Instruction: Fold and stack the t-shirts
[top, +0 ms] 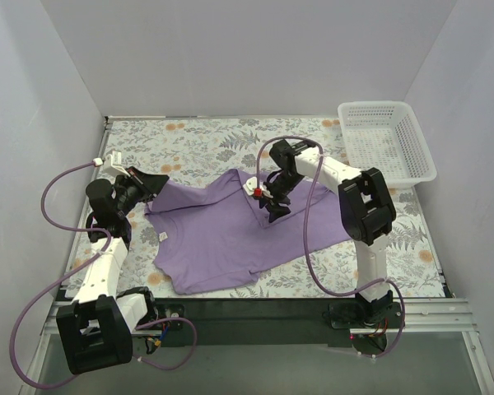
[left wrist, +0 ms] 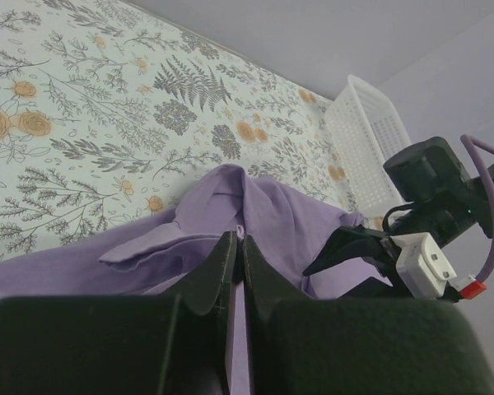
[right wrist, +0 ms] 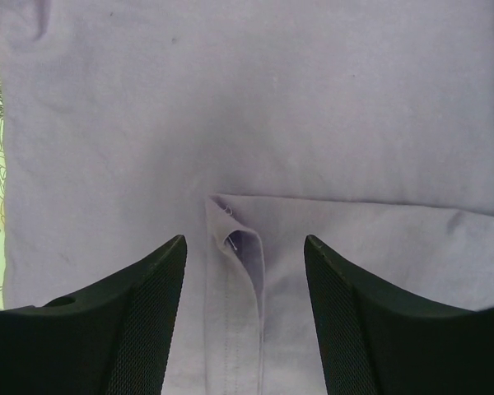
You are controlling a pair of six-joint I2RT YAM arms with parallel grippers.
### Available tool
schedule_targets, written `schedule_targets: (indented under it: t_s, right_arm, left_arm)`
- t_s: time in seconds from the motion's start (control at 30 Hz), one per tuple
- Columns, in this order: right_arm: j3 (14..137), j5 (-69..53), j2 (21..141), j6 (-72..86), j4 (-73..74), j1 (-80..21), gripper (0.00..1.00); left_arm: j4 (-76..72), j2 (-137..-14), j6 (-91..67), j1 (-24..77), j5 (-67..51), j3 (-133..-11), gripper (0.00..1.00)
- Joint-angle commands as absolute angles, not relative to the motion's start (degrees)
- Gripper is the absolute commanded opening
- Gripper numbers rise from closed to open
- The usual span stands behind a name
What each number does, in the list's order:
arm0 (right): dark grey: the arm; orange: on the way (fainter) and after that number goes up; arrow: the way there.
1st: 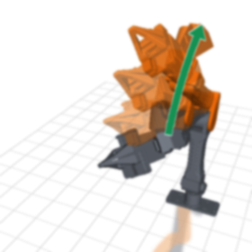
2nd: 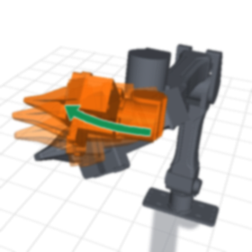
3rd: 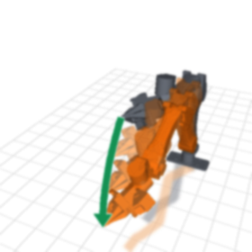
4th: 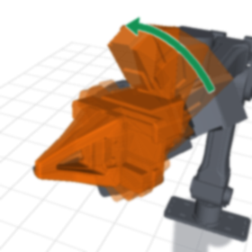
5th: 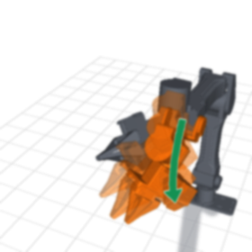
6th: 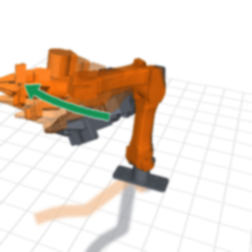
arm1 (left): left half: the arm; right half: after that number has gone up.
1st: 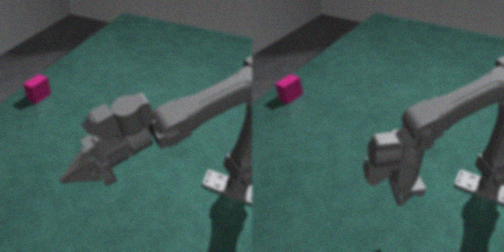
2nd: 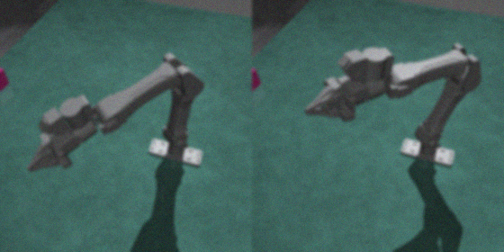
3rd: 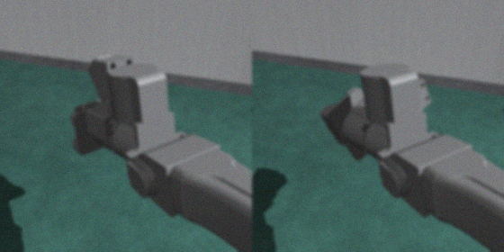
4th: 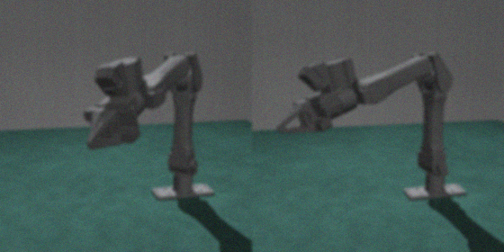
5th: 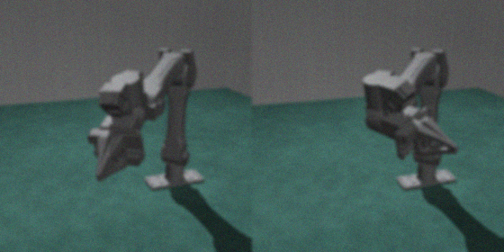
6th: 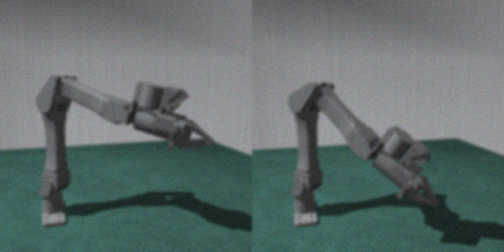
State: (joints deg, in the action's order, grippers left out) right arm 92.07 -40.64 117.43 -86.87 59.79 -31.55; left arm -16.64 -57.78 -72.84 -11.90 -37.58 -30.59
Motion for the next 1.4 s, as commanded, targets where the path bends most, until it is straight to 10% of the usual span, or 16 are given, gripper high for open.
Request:
schedule_targets:
  t_s: [0.0,0.4,0.67,1.37]
  right_arm:
    - [94.5,-41.3,119.3,-88.4,62.4,-31.9,0.65]
    - [96.6,-39.6,122.9,-87.5,62.7,-32.5,0.50]
    - [95.5,-39.3,120.3,-86.8,63.5,-32.5,0.01]
    - [92.2,-40.3,114.6,-83.7,63.7,-31.5,0.04]
  left_arm:
    - [-16.7,-56.2,-71.9,-12.1,-38.5,-30.3,0.00]
    - [-16.8,-56.3,-72.1,-12.0,-38.4,-30.3,0.00]
    - [-16.7,-56.2,-72.1,-12.1,-38.4,-30.2,0.00]
    - [-16.6,-56.1,-72.2,-12.1,-38.7,-30.1,0.00]
